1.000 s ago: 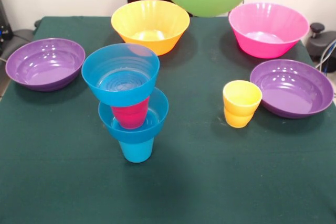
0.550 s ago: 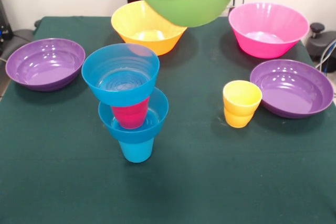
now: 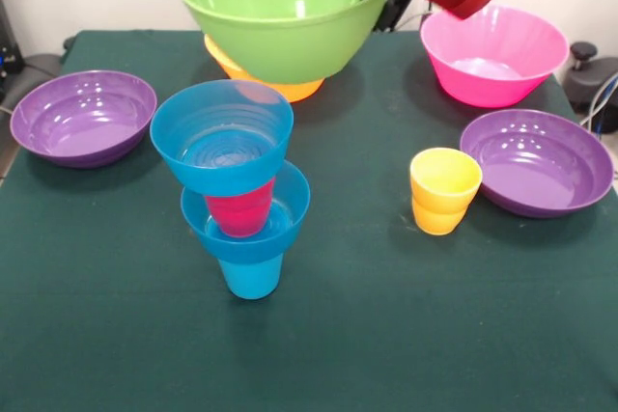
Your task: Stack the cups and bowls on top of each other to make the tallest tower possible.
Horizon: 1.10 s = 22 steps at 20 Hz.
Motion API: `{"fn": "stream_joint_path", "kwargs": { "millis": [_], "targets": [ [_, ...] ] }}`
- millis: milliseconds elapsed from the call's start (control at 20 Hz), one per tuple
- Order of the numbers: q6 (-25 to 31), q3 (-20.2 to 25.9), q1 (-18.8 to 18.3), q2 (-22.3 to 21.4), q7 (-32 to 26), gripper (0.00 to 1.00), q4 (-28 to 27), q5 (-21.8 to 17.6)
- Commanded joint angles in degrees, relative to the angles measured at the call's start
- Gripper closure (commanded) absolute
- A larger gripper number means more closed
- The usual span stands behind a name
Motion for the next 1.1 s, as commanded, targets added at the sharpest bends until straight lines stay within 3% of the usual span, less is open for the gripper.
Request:
{"fn": "stream_joint_path", "kwargs": {
  "millis": [50,1100],
  "targets": [
    [3.7,3.1,0.5,1.0,-14.4,1.0,-2.0,-6.3],
    [-6.0,-1.4,-0.2,-1.0,-14.5,1.0,4.6,-4.4]
  ]
}}
